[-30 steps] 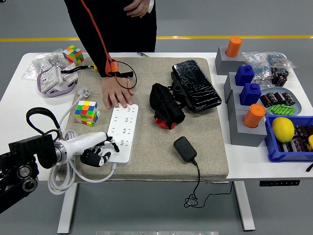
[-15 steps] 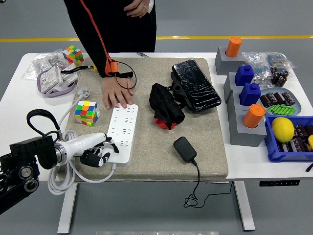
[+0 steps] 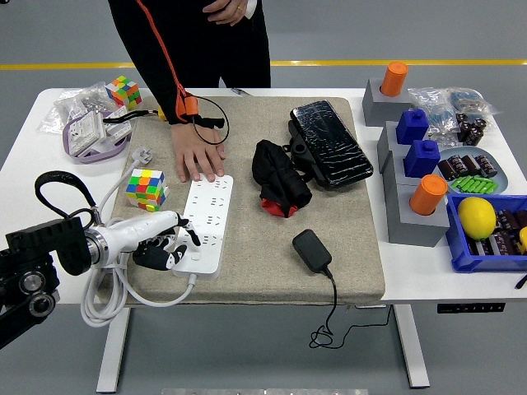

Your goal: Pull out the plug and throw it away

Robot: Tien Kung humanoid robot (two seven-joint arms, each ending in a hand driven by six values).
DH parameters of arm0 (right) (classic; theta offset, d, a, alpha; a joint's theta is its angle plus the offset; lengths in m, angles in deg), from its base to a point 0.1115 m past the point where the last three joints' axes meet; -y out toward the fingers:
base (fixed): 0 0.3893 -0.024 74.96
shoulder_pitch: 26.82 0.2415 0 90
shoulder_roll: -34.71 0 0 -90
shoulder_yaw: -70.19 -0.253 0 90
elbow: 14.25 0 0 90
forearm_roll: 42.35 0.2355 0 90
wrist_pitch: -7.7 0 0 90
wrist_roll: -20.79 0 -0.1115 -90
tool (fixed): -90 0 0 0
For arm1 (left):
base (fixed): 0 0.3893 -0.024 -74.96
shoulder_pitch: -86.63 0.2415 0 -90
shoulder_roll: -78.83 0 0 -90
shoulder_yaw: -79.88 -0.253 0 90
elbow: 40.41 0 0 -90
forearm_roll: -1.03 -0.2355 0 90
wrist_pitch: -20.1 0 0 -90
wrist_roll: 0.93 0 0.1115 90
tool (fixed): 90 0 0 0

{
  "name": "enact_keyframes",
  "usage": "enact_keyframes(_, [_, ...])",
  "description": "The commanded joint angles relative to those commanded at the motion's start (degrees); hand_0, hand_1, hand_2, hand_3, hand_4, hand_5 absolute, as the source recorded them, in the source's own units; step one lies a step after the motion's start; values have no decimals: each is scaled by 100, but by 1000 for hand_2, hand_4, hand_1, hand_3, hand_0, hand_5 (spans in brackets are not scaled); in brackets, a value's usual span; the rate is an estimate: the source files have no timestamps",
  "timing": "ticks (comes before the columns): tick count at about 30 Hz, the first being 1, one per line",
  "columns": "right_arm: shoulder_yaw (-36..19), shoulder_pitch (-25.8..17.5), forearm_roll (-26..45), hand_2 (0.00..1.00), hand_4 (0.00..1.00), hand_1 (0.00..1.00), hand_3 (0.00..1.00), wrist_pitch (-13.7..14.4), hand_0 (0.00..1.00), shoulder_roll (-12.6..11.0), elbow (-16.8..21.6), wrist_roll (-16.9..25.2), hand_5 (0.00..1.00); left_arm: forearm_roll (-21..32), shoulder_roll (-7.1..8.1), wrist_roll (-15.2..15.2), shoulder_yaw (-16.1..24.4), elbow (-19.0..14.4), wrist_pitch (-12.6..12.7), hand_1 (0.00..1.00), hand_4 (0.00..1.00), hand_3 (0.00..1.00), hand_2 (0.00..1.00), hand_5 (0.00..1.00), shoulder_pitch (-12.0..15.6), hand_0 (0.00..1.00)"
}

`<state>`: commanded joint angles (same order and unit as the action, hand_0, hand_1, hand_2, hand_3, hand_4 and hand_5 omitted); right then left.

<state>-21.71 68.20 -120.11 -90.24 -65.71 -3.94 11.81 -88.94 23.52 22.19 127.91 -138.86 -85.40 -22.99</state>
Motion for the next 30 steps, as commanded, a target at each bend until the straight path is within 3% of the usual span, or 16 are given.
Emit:
enact_keyframes(4, [14,-6,6,686,998,677,606,-1,641,8,0,3,475,-23,-33,-118,83,14,41,28,334,652,59,2,28,68])
enact_keyframes(10, [-9,-4,-10,685,998,677,606,-1,641,11,0,-3,475,-352,-206,-842,306,346,518,28,335,650,60,2,85,69])
enact_keyframes(11, [-20,-2,-11,686,998,678,606,-1,641,14,0,-3,475,-416,-267,-1023,428,443,639,97,428,624,168,2,116,141])
enact_keyframes(16, [-49,15,-16,686,998,678,606,-1,641,19,0,0,475,-595,-469,-1333,909,734,769,97,428,624,168,2,244,141])
enact_keyframes(17, [-49,16,-13,685,998,677,606,-1,640,19,0,2,475,-630,-496,-1365,980,774,786,291,669,678,412,132,261,250])
enact_keyframes(22, [-71,22,-31,685,998,677,606,-2,640,20,0,-11,475,-758,-665,-1589,1417,1090,944,291,669,678,412,132,351,250])
enact_keyframes(23, [-73,22,-31,686,998,678,606,-2,641,20,0,-12,475,-741,-687,-1633,1471,1133,983,768,998,843,787,539,365,618])
enact_keyframes(28, [-74,24,-37,686,998,678,606,-3,641,21,0,-12,475,-595,-820,-1815,1643,1168,1175,768,998,843,787,539,486,618])
enact_keyframes(29, [-72,26,-35,686,998,678,606,-3,641,21,0,-9,475,-588,-864,-1896,1683,1157,1257,878,998,871,882,676,530,778])
enact_keyframes(30, [-61,29,-24,686,998,678,606,-3,641,21,0,-5,475,-590,-922,-1988,1735,1153,1354,878,998,871,882,676,577,778])
